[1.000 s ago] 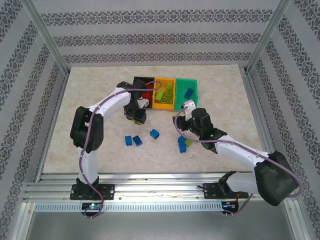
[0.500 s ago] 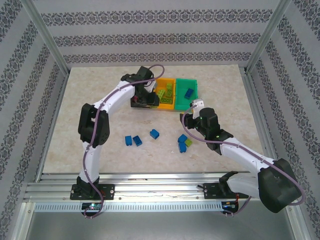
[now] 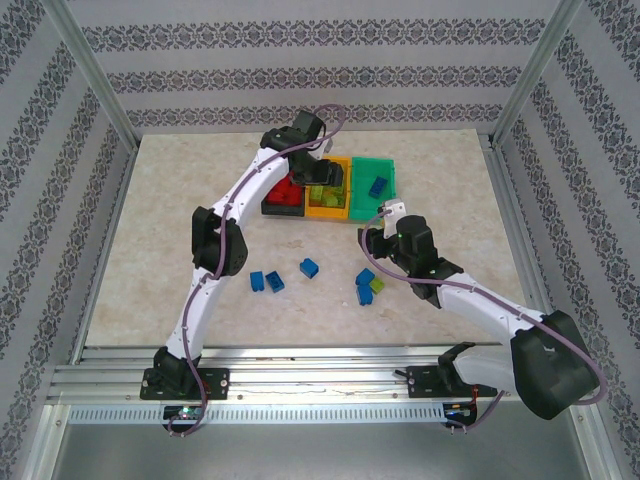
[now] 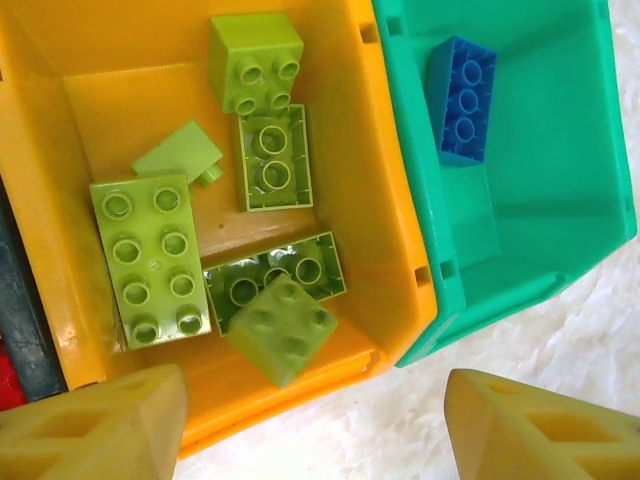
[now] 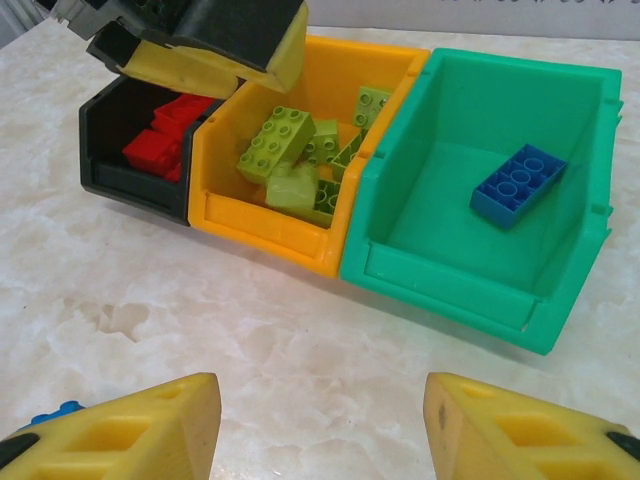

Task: Sort the legos into containers by color
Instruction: Place the lego in the container.

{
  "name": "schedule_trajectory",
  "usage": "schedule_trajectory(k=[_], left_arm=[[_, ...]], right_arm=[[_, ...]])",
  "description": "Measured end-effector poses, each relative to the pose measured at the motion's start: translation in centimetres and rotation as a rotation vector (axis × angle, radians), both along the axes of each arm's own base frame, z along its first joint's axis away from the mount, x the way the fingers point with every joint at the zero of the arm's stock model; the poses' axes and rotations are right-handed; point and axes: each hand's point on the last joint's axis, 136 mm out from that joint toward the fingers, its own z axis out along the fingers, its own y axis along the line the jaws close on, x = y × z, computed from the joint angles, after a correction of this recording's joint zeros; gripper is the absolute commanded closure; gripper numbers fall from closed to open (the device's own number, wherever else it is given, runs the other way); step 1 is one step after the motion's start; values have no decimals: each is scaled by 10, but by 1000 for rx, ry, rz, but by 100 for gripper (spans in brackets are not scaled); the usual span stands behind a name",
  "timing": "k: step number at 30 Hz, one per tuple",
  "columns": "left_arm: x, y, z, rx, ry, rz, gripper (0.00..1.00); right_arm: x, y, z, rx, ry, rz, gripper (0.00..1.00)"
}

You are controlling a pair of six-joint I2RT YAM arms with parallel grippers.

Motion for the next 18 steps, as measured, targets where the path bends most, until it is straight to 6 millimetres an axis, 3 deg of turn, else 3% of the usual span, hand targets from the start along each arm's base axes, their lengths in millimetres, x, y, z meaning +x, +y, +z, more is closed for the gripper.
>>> schedule_trajectory(k=[7,14,18], left_arm=[[-24,8,-10,31,41,-7,29],[-68,37,-8,34,-3,1,27],[-82,55,-1,-2,-40,16,26]], right_arm=[[0,0,5,9,-11,-2,43],[2,0,-6,24,28,2,43],[4,-4,-14,39,61,-5,43]])
